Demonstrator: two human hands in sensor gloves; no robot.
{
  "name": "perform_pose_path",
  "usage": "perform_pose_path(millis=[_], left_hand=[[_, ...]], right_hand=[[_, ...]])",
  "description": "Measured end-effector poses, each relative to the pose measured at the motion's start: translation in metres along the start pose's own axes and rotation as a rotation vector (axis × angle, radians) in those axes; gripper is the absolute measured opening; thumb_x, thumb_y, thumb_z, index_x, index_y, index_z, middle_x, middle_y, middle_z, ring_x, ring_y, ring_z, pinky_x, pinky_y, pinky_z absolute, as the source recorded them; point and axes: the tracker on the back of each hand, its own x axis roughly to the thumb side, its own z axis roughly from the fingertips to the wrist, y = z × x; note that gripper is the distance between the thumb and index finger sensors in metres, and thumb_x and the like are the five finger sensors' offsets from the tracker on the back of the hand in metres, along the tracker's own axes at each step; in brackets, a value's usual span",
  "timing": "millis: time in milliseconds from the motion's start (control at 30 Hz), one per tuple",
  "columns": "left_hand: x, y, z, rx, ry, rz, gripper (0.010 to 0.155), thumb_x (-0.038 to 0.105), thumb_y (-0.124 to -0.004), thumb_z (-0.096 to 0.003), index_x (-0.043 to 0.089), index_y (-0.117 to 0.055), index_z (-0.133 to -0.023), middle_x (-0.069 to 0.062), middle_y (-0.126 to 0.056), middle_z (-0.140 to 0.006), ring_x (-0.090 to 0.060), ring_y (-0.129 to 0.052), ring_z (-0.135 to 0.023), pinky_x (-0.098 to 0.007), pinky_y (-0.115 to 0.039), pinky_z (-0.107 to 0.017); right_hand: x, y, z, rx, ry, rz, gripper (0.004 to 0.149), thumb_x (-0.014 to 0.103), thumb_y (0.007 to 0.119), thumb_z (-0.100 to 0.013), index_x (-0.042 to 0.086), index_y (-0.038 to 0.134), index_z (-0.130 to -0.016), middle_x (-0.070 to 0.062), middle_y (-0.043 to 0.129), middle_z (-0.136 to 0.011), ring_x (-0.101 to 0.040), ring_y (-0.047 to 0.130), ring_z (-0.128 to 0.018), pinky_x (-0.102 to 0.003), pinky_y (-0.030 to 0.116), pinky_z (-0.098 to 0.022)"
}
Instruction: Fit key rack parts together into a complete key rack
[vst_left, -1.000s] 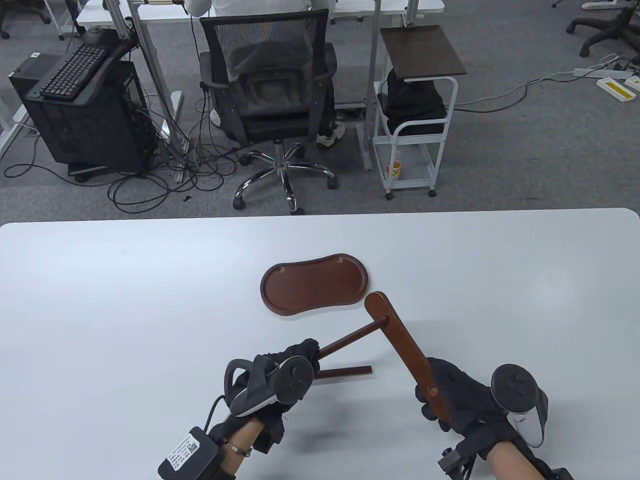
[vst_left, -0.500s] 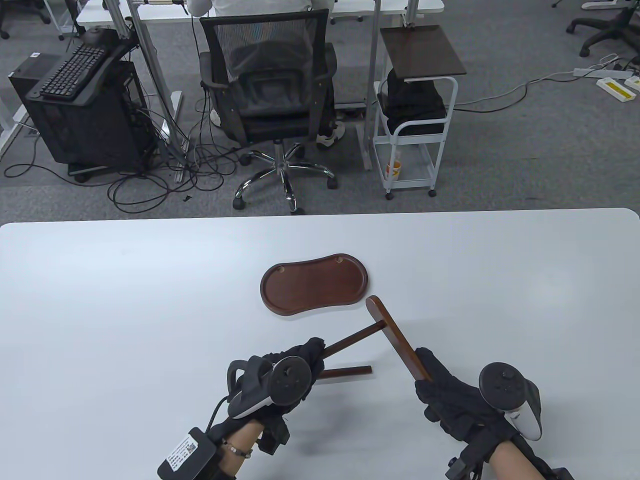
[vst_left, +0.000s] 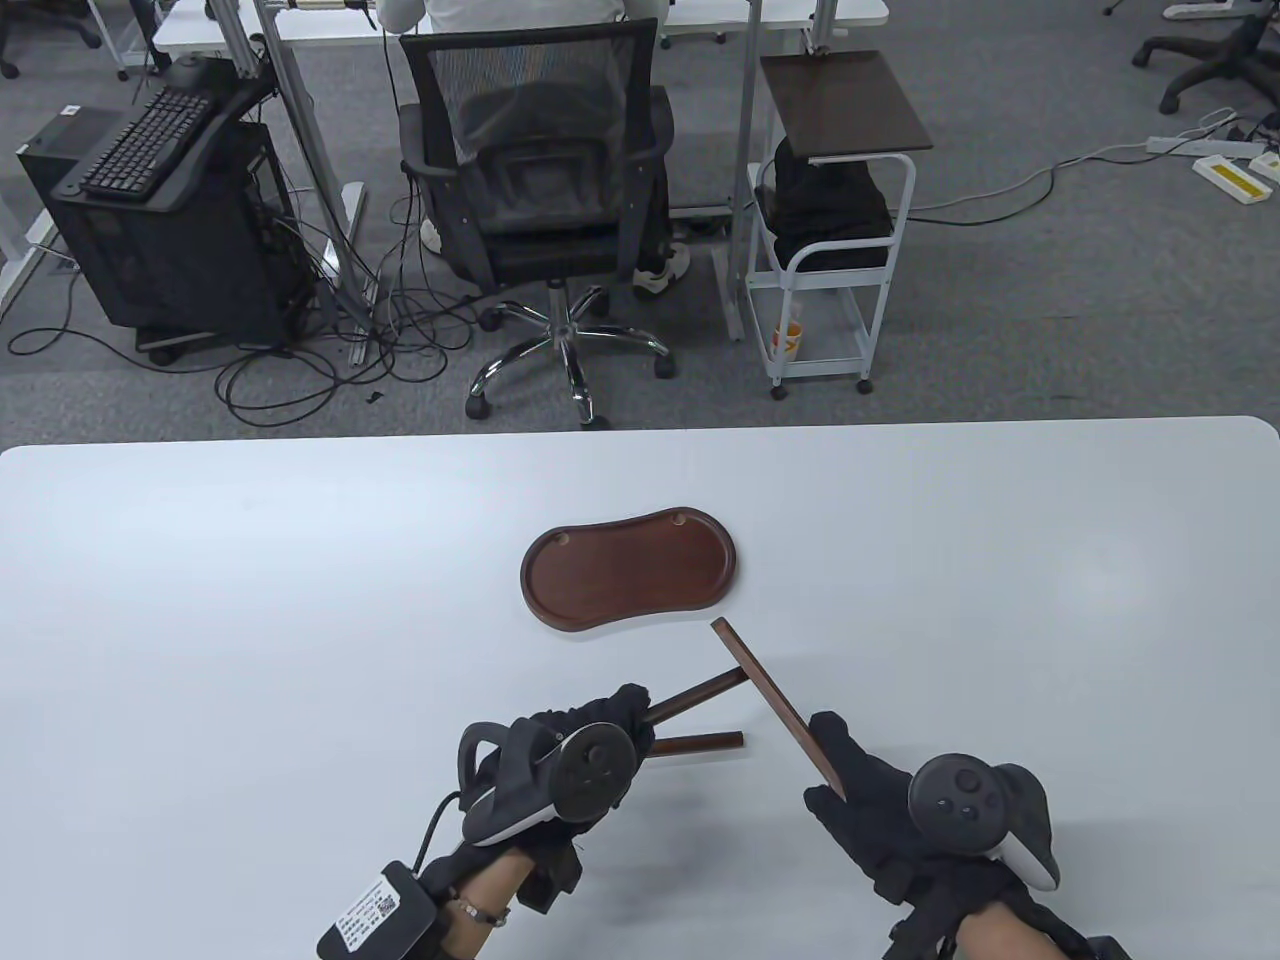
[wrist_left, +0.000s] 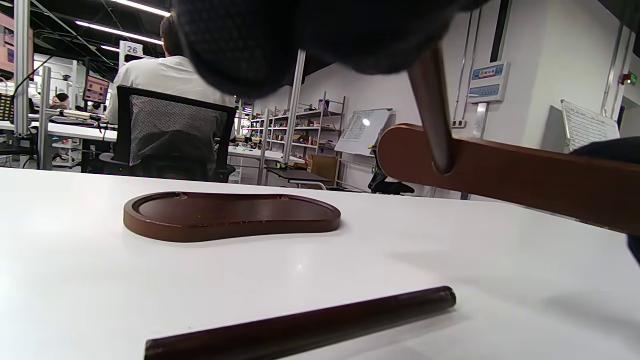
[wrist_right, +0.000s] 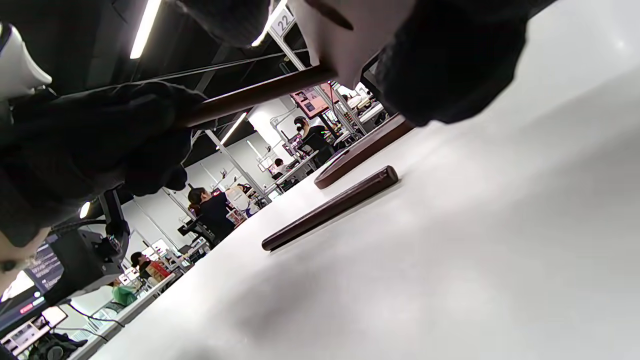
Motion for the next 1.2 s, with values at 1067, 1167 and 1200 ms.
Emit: perform_pose_path(millis=[1067, 1167, 1200], left_hand=[[-0.003, -0.007, 0.003, -0.018, 0.156, 0.426, 0.052, 0.043, -0.058, -0.0579, 0.011, -0.062, -0.099, 0.008, -0.090, -0.056, 0.003, -0.094, -0.029, -0.032, -0.091, -0.041], [-0.005, -0.009, 0.004, -0.019, 0.186, 0.500, 0.052, 0.042, -0.058, -0.0581, 0.010, -0.062, -0.099, 0.008, -0.090, -0.054, 0.004, -0.094, -0.028, -0.031, -0.091, -0.040], [-0.006, -0.009, 0.004, -0.021, 0.191, 0.517, 0.052, 0.042, -0.058, -0.0578, 0.010, -0.063, -0.098, 0.007, -0.091, -0.054, 0.004, -0.095, -0.027, -0.031, -0.092, -0.039]], right_hand=[[0.005, -0.010, 0.006, -0.115, -0.036, 0.070, 0.069, 0.048, 0.061, -0.058, 0.011, 0.044, -0.113, -0.029, 0.084, -0.079, -0.038, 0.095, -0.035, -0.035, 0.080, -0.009], [0.006, -0.010, 0.007, -0.119, -0.046, 0.088, 0.069, 0.048, 0.061, -0.058, 0.011, 0.043, -0.113, -0.029, 0.084, -0.080, -0.038, 0.095, -0.035, -0.035, 0.081, -0.010], [0.006, -0.010, 0.007, -0.120, -0.047, 0.092, 0.068, 0.048, 0.061, -0.058, 0.011, 0.043, -0.113, -0.029, 0.084, -0.080, -0.038, 0.095, -0.035, -0.035, 0.081, -0.010]])
